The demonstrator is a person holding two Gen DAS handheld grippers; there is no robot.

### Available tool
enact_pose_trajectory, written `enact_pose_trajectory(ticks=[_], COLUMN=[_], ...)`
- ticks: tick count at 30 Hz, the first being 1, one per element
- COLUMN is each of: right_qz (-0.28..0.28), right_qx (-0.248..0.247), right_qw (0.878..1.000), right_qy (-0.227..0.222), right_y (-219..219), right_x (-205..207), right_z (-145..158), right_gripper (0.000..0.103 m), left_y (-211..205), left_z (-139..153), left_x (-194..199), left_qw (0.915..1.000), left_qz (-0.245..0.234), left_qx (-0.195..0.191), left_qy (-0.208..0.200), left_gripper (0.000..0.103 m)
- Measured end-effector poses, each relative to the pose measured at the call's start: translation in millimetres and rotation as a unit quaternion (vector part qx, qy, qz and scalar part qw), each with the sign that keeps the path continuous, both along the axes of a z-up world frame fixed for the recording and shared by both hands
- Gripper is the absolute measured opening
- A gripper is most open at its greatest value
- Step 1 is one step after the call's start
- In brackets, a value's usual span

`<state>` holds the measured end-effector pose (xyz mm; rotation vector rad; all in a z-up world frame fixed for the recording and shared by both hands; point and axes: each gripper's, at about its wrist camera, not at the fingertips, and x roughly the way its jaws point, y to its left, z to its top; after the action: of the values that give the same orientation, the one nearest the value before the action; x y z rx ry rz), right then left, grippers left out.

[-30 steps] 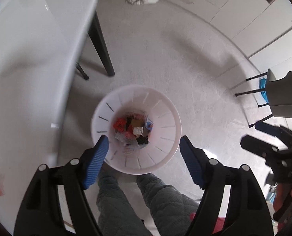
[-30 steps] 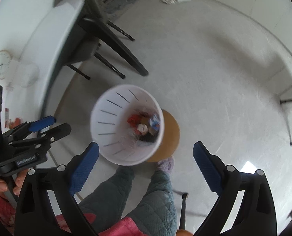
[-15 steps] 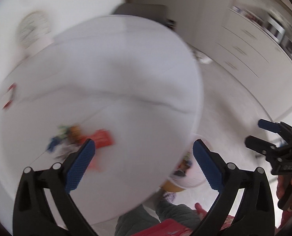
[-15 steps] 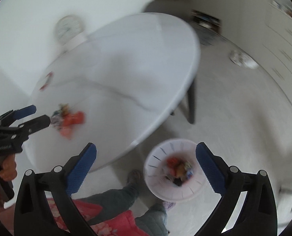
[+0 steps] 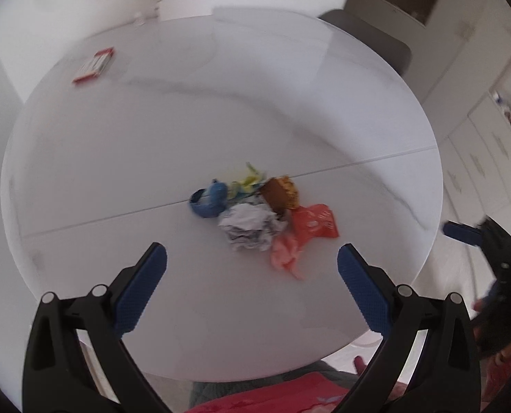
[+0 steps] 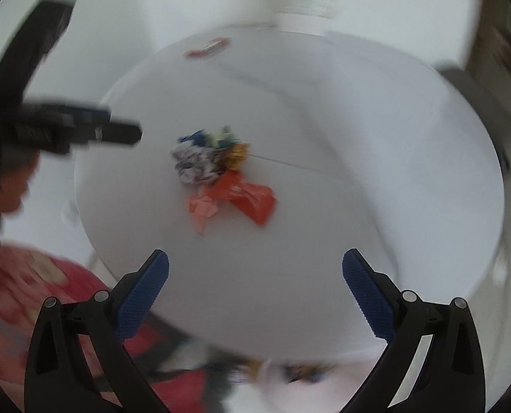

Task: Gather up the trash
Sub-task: 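Grasp the orange snack packet with the right gripper while the left gripper grasps white crumpled paper, then carry the orange packet and white paper over the white bin and release both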

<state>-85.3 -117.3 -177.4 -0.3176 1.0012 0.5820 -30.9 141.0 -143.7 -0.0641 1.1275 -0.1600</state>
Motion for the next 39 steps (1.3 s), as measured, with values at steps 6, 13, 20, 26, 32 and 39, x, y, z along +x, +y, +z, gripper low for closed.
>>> enact_pose_trajectory(ticks=[6, 13, 20, 26, 32, 39], right_qz=[0.132, 0.253, 0.250, 0.193, 0.098, 0.021], right_qx=[-0.095, -0.192, -0.170, -0.138, -0.058, 0.003], right_qw=[0.987, 0.948, 0.952, 0.967, 0.987, 0.991], right_qy=[0.003, 0.022, 0.053, 0.091, 0.114, 0.135], right_y=[46.4, 77.7, 81.5, 66.3, 28.4, -1.6], right_x=[39.5, 67.6, 81.5, 95.3, 100.1, 102.5], right_z=[-40.0, -81.5, -84.9, -80.6, -59.9, -53.8], right_gripper=[0.087, 0.087, 0.074, 0.044, 0.043, 0.043], left_y=[28.4, 38.5, 27.5, 13.2, -0.6, -17.0], left_z=[-9.0, -26.3, -37.7, -59.5, -89.2, -108.4], left_x=[-3.6, -11.5, 7.0, 36.1, 60.2, 66.2], left_qw=[0.9995, 0.9990, 0.9985, 0.9955, 0.9913, 0.9891], left_qz=[0.022, 0.028, 0.015, 0.015, 0.027, 0.028], left_qx=[-0.013, -0.004, -0.026, -0.060, -0.071, -0.067], left_qy=[0.017, 0.035, 0.046, 0.072, 0.108, 0.128], left_gripper=[0.095, 0.095, 0.095, 0.091, 0.077, 0.065])
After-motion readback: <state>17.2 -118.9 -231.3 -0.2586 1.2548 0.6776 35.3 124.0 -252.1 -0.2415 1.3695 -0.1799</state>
